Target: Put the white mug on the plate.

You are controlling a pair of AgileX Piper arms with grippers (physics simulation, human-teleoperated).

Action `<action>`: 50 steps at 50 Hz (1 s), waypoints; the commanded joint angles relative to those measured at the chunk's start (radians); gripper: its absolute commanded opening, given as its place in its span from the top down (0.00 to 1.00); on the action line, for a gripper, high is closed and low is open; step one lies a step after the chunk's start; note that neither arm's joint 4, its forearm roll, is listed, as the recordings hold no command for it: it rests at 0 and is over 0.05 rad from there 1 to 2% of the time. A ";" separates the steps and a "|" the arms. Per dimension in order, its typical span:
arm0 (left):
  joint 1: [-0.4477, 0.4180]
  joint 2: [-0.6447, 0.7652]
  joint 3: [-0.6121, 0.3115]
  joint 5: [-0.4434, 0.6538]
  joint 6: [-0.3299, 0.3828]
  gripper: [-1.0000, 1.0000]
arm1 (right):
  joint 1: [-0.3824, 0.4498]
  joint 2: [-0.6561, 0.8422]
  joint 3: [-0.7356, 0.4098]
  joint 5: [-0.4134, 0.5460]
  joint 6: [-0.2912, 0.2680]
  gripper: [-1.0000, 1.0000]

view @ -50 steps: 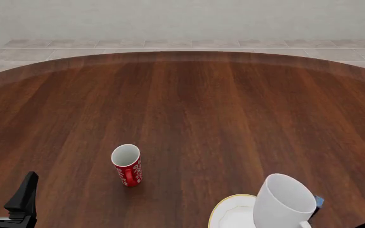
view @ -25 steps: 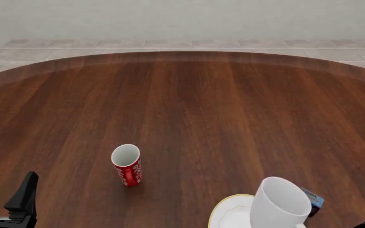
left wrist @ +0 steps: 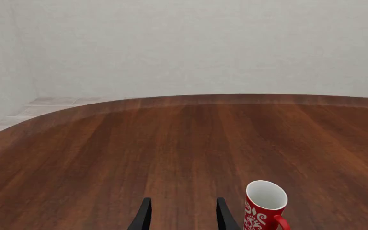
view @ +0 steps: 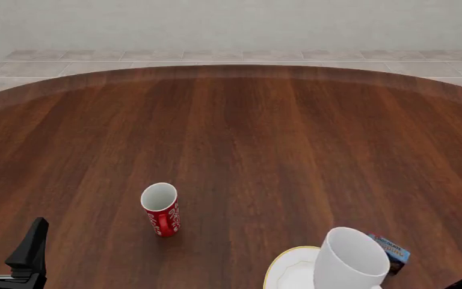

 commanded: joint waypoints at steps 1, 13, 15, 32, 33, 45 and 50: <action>0.000 0.000 0.000 0.000 0.000 0.00 | 0.008 0.004 -0.002 -0.009 0.010 1.00; 0.000 0.000 0.000 0.000 0.000 0.00 | 0.013 0.010 0.007 -0.012 0.009 0.00; 0.000 0.000 0.000 0.000 0.000 0.00 | 0.012 0.011 0.008 -0.011 0.004 0.00; 0.000 0.001 0.000 0.000 0.000 0.00 | 0.017 0.019 0.013 -0.019 0.005 0.00; 0.000 0.000 0.000 0.000 0.000 0.00 | 0.017 0.019 0.012 -0.017 0.006 0.00; 0.000 0.000 0.000 0.000 0.000 0.00 | 0.017 -0.016 -0.022 0.041 0.000 0.00; 0.000 0.000 0.000 0.000 0.000 0.00 | 0.014 -0.034 -0.038 0.067 -0.003 0.00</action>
